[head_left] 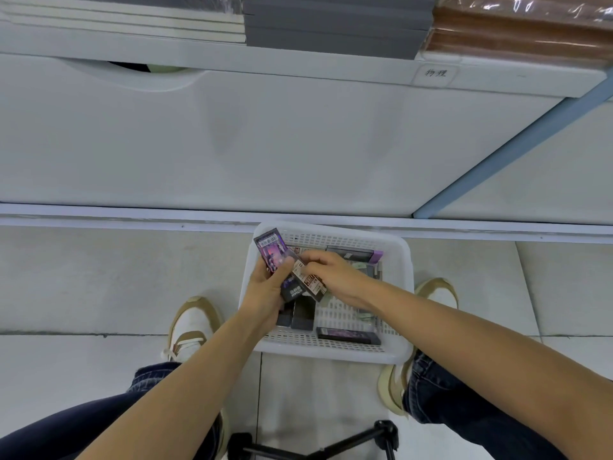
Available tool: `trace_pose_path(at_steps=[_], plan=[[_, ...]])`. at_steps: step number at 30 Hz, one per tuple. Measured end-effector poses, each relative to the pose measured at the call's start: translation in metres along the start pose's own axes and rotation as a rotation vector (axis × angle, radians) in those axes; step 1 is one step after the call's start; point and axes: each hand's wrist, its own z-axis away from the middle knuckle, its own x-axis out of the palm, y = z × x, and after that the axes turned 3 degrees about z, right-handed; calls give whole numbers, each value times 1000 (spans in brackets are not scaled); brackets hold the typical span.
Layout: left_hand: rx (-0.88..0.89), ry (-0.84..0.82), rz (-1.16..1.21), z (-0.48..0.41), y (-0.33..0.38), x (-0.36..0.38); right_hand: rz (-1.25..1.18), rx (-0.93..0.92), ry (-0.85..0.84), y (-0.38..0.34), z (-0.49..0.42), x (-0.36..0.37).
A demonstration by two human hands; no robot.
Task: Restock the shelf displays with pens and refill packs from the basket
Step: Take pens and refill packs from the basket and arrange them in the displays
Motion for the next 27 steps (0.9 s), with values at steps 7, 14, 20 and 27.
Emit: trace_pose_path(at_steps=[7,14,20,27], plan=[[160,84,-281,1,21,-21,18,-74,-70,1,-2,0],[164,28,-404,9,35,-58,909,158,-333,48,7,-24],[177,20,-497,2,27,-58,900,254,-492,62,14,-30],[172,52,-590,-1,25,-58,816,261,-520,61,15,-32]])
